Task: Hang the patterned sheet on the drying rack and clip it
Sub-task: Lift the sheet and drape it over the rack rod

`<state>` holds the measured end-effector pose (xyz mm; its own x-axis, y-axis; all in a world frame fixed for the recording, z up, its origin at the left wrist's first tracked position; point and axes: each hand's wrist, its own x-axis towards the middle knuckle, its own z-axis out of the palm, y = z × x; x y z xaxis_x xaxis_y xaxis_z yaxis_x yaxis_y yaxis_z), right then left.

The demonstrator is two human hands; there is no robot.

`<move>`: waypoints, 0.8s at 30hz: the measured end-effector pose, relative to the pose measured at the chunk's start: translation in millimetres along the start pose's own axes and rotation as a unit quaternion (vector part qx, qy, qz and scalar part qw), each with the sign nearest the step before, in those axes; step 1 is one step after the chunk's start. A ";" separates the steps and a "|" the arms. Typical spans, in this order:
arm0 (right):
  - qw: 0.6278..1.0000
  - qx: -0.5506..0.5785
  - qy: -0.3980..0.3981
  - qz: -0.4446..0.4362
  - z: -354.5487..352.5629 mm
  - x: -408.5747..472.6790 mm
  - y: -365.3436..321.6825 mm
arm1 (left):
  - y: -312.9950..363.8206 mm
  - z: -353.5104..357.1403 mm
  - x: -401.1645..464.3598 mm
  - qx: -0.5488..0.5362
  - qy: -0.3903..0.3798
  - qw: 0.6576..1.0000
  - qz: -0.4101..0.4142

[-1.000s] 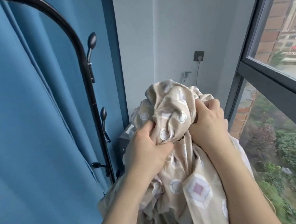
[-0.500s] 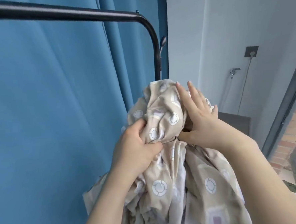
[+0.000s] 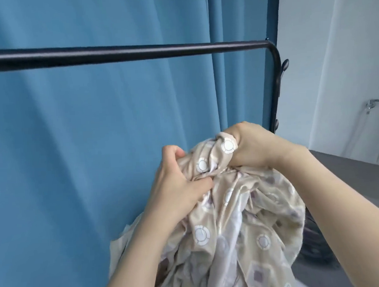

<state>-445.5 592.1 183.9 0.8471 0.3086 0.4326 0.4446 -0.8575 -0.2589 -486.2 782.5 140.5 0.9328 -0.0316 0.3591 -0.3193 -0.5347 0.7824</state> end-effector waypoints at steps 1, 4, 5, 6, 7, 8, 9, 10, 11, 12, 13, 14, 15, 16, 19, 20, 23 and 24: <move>1.000 0.003 0.021 -0.002 -1.4 3.7 -8.2 | -3.8 -9.2 -1.4 0.015 0.005 1.000 -0.001; 0.998 0.029 0.061 -0.020 -4.7 15.5 -27.7 | -12.3 -39.3 -8.8 0.114 -0.043 0.989 -0.079; 0.997 0.043 0.062 -0.022 -7.8 19.6 -32.4 | -14.2 -47.9 -11.9 0.139 -0.059 0.981 -0.118; 0.997 0.069 0.042 -0.018 -12.5 24.0 -35.8 | -14.8 -55.5 -14.1 0.166 -0.063 0.975 -0.137; 0.995 0.100 0.000 -0.004 -18.4 28.6 -38.4 | -14.5 -60.9 -14.8 0.200 -0.050 0.969 -0.134; 0.989 0.129 -0.067 0.015 -24.0 32.8 -41.3 | -13.3 -65.3 -14.1 0.236 -0.011 0.965 -0.112; 0.979 0.141 -0.141 0.035 -27.6 37.5 -42.4 | -12.3 -69.1 -10.9 0.261 0.041 0.961 -0.083; 0.968 0.134 -0.204 0.051 -29.8 41.5 -43.2 | -11.0 -73.2 -7.1 0.268 0.090 0.957 -0.058; 0.961 0.124 -0.240 0.061 -31.9 43.8 -45.8 | -10.2 -77.4 -3.8 0.255 0.128 0.958 -0.040; 0.959 0.120 -0.250 0.060 -33.7 43.7 -49.5 | -9.5 -81.6 -2.3 0.232 0.147 0.961 -0.024; 0.959 0.130 -0.245 0.055 -34.6 43.9 -51.7 | -9.8 -85.2 -3.2 0.200 0.149 0.968 -0.001; 0.961 0.140 -0.234 0.053 -35.1 44.2 -52.4 | -10.6 -87.3 -7.3 0.175 0.137 0.974 0.033; 0.962 0.151 -0.223 0.053 -34.6 43.9 -52.6 | -9.5 -88.3 -16.9 0.160 0.100 0.980 0.063; 0.963 0.152 -0.218 0.051 -34.9 42.4 -54.1 | -5.8 -86.3 -30.3 0.142 0.042 0.987 0.066; 0.969 0.116 -0.208 0.062 -31.6 49.1 -52.3 | -1.1 -62.9 -58.3 0.200 -0.128 0.971 -0.028; 0.970 0.101 -0.211 0.072 -28.9 50.5 -52.8 | -7.1 -54.1 -58.6 0.260 -0.116 0.958 -0.026; 0.968 0.081 -0.224 0.077 -20.8 49.0 -49.7 | -25.2 -49.1 -41.6 0.267 0.062 0.961 -0.022; 0.968 0.082 -0.223 0.074 -19.2 47.2 -47.3 | -29.1 -50.7 -36.4 0.223 0.103 0.969 -0.023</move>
<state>-432.1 639.3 233.2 0.9299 0.3668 -0.0268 0.3187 -0.8400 -0.4391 -519.3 841.9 130.5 0.8762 0.1453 0.4595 -0.1321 -0.8445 0.5190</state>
